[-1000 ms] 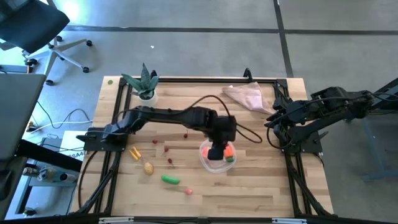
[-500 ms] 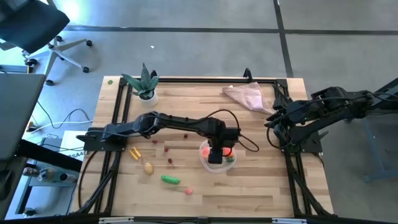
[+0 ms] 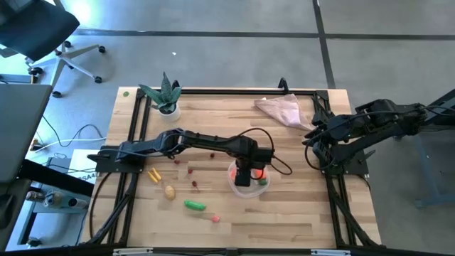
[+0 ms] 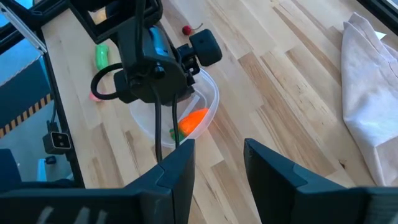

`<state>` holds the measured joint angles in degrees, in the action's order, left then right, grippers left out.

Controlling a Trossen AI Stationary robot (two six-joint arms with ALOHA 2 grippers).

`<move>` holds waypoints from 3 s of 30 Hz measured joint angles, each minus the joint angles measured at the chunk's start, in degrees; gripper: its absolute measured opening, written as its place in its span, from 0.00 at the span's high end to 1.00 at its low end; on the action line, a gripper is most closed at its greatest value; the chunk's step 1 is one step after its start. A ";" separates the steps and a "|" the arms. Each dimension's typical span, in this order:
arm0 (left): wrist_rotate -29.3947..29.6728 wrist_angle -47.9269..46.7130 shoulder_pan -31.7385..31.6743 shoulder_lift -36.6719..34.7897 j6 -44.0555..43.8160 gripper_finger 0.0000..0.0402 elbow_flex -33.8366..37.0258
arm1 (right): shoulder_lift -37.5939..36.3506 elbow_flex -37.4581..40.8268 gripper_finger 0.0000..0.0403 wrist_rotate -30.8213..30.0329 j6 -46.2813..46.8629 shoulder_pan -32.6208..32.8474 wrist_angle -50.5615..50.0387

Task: Pick and placing Produce into tupperware
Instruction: Put the red strawberry into the transparent bin

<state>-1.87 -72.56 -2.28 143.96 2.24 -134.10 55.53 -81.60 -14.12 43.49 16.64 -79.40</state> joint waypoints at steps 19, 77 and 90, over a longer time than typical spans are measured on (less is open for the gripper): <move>4.74 -4.96 -5.58 0.00 2.01 0.65 0.02 | 0.02 0.00 0.68 -0.01 0.00 0.00 -0.02; 2.33 -4.85 -8.93 0.62 0.37 0.65 0.02 | 0.00 0.00 0.68 -0.01 0.00 0.00 -0.02; 2.32 -5.22 -8.94 0.63 0.26 0.64 0.02 | 0.00 0.00 0.68 0.01 0.02 0.00 0.00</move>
<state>0.45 -77.78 -11.22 144.59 2.50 -134.08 55.53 -81.60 -14.11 43.51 16.64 -79.40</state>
